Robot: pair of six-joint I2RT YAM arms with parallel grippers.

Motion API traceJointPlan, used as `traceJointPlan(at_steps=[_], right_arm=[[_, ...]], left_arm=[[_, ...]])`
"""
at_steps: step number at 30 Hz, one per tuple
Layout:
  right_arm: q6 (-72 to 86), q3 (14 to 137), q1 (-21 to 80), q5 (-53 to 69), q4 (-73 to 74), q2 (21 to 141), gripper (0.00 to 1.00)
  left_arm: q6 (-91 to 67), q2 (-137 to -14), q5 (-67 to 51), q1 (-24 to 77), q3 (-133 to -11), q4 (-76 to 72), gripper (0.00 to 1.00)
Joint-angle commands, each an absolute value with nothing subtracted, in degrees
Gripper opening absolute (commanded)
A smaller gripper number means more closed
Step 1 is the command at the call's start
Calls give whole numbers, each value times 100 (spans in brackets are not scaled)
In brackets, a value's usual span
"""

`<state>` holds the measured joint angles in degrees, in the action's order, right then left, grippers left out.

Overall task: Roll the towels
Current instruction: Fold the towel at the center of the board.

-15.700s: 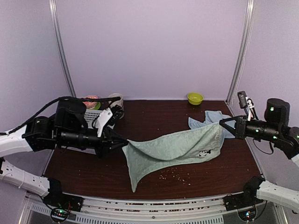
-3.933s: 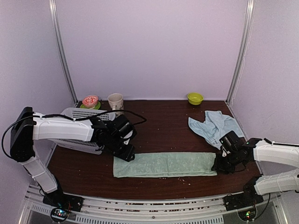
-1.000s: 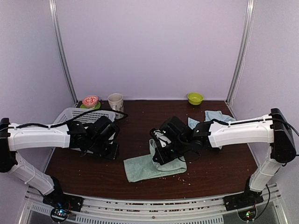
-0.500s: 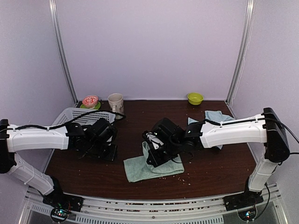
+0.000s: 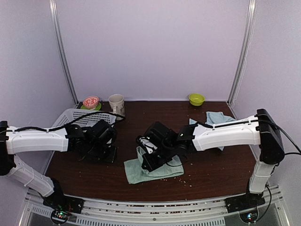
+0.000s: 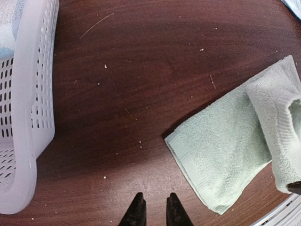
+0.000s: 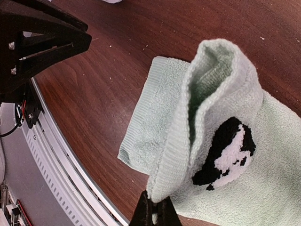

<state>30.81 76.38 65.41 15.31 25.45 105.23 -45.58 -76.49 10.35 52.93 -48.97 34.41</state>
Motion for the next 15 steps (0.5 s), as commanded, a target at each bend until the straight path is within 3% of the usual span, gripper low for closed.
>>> traceJointPlan(at_steps=[1, 15], right_arm=[[3073, 7850, 6610, 1605, 2602, 10650, 0], [2976, 8212, 6687, 1564, 2784, 10708, 0]], left_arm=[[-4628, -7567, 1125, 5265, -4825, 3335, 15], [-4658, -7550, 1141, 5265, -4773, 3366, 15]])
